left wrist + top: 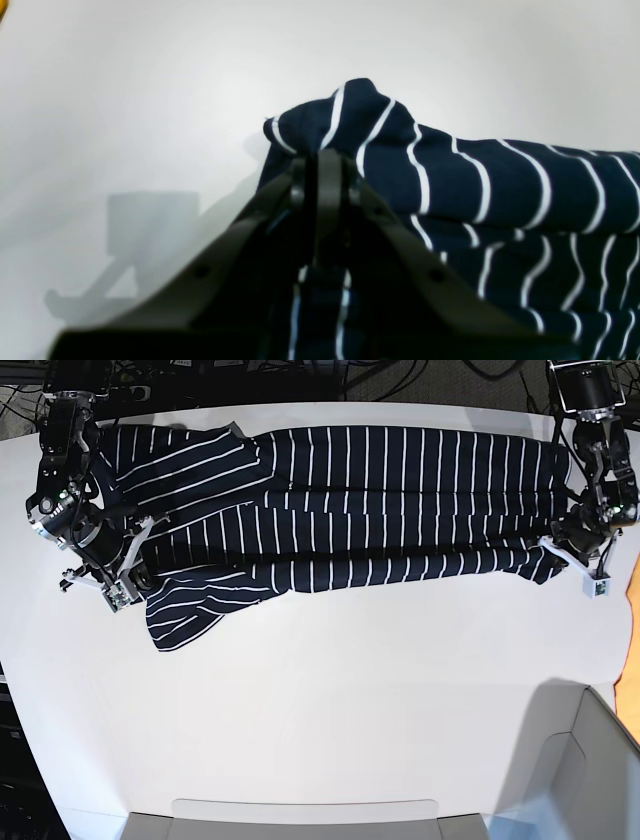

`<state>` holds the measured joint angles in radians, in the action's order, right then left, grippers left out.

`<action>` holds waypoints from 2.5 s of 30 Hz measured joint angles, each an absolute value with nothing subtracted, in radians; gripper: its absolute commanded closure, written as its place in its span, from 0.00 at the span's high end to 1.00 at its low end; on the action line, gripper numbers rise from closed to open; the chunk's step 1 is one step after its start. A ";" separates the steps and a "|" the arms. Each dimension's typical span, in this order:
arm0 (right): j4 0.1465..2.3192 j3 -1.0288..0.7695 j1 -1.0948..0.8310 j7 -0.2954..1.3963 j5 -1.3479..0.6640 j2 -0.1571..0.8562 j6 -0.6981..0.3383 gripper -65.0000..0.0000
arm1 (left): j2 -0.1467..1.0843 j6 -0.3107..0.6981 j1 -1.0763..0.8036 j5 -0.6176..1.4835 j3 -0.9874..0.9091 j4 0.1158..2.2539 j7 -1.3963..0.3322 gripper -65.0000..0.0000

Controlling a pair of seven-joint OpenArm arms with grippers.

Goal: Fold the T-shirt properly

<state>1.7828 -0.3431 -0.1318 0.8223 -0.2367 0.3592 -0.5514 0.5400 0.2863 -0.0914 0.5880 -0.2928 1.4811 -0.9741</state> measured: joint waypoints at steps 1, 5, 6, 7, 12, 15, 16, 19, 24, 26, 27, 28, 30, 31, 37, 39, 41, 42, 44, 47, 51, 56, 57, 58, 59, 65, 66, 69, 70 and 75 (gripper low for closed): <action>1.790 -0.350 -0.140 0.820 -0.236 0.358 -0.552 0.00 | 0.539 0.290 -0.104 0.593 -0.313 1.505 -0.973 0.00; 1.803 -0.361 -0.162 0.820 -0.236 0.357 -0.554 0.00 | 0.546 0.287 -0.120 0.592 -0.354 1.559 -1.018 0.00; 1.806 -0.361 -0.171 0.822 -0.236 0.357 -0.554 0.00 | 0.546 0.288 -0.123 0.592 -0.362 1.564 -1.024 0.00; 1.810 -0.361 -0.175 0.823 -0.236 0.357 -0.554 0.00 | 0.545 0.288 -0.125 0.592 -0.367 1.567 -1.033 0.00; 1.872 -0.361 -0.215 0.820 -0.236 0.360 -0.554 0.00 | 0.546 0.289 -0.131 0.592 -0.369 1.574 -1.047 0.00; 1.920 -0.362 -0.228 0.882 -0.239 0.359 -0.555 0.00 | 0.545 0.288 -0.150 0.592 -0.369 1.578 -1.072 0.00; 1.934 -0.371 -0.228 0.905 -0.245 0.359 -0.555 0.00 | 0.544 0.288 -0.155 0.592 -0.369 1.581 -1.077 0.00; 1.968 -0.397 -0.227 0.945 -0.245 0.357 -0.554 0.00 | 0.544 0.286 -0.181 0.588 -0.369 1.618 -1.076 0.00; 1.969 -0.397 -0.247 0.953 -0.243 0.355 -0.555 0.00 | 0.546 0.288 -0.219 0.591 -0.369 1.684 -1.075 0.00; 1.983 -0.397 -0.260 0.962 -0.242 0.354 -0.557 0.00 | 0.546 0.288 -0.230 0.592 -0.369 1.685 -1.074 0.00; 1.996 -0.397 -0.270 0.960 -0.242 0.357 -0.557 0.00 | 0.546 0.288 -0.236 0.592 -0.369 1.685 -1.074 0.00; 2.010 -0.398 -0.281 0.958 -0.244 0.360 -0.557 0.00 | 0.545 0.288 -0.242 0.592 -0.369 1.685 -1.075 0.00; 2.028 -0.399 -0.300 0.958 -0.241 0.360 -0.558 0.00 | 0.546 0.287 -0.252 0.592 -0.369 1.689 -1.076 0.00; 2.035 -0.399 -0.310 0.958 -0.242 0.360 -0.557 0.00 | 0.546 0.287 -0.258 0.591 -0.369 1.692 -1.076 0.00; 2.039 -0.399 -0.367 0.957 -0.241 0.357 -0.558 0.00 | 0.546 0.285 -0.271 0.591 -0.369 1.702 -1.075 0.00; 2.039 -0.399 -0.383 0.957 -0.240 0.357 -0.558 0.00 | 0.545 0.291 -0.301 0.599 -0.396 1.731 -1.075 0.00; 2.040 -0.400 -0.394 0.957 -0.240 0.358 -0.558 0.00 | 0.540 0.292 -0.316 0.602 -0.434 1.758 -1.102 0.00; 2.040 -0.400 -0.401 0.956 -0.240 0.360 -0.558 0.00 | 0.541 0.292 -0.316 0.599 -0.450 1.761 -1.128 0.00; 2.040 -0.400 -0.421 0.954 -0.241 0.360 -0.558 0.00 | 0.544 0.289 -0.315 0.592 -0.465 1.761 -1.150 0.00; 2.040 -0.400 -0.435 0.956 -0.244 0.360 -0.558 0.00 | 0.543 0.289 -0.315 0.593 -0.465 1.760 -1.155 0.00; 2.043 -0.400 -0.469 0.953 -0.244 0.363 -0.558 0.00 | 0.541 0.289 -0.328 0.595 -0.465 1.760 -1.159 0.00; 2.045 -0.400 -0.522 0.949 -0.247 0.381 -0.558 0.00 | 0.540 0.291 -0.374 0.596 -0.465 1.758 -1.166 0.00; 2.046 -0.400 -0.538 0.947 -0.247 0.389 -0.558 0.00 | 0.541 0.289 -0.386 0.596 -0.465 1.758 -1.163 0.00; 2.047 -0.400 -0.550 0.949 -0.247 0.390 -0.558 0.00 | 0.540 0.291 -0.396 0.595 -0.465 1.757 -1.166 0.00; 2.047 -0.399 -0.558 0.951 -0.247 0.390 -0.558 0.00 | 0.540 0.292 -0.402 0.595 -0.465 1.757 -1.167 0.00; 2.046 -0.399 -0.567 0.950 -0.247 0.389 -0.558 0.00 | 0.537 0.288 -0.407 0.595 -0.465 1.697 -1.158 0.00; 2.046 -0.399 -0.567 0.950 -0.247 0.387 -0.558 0.00 | 0.537 0.289 -0.410 0.596 -0.465 1.697 -1.159 0.02; 2.046 -0.396 -0.568 0.950 -0.247 0.387 -0.558 0.00 | 0.537 0.285 -0.422 0.596 -0.465 1.721 -1.151 0.25; 2.046 -0.397 -0.568 0.950 -0.247 0.387 -0.558 0.00 | 0.538 0.289 -0.431 0.596 -0.465 1.737 -1.152 0.29; 2.046 -0.397 -0.566 0.950 -0.244 0.388 -0.558 0.00 | 0.538 0.289 -0.443 0.597 -0.465 1.802 -1.148 0.28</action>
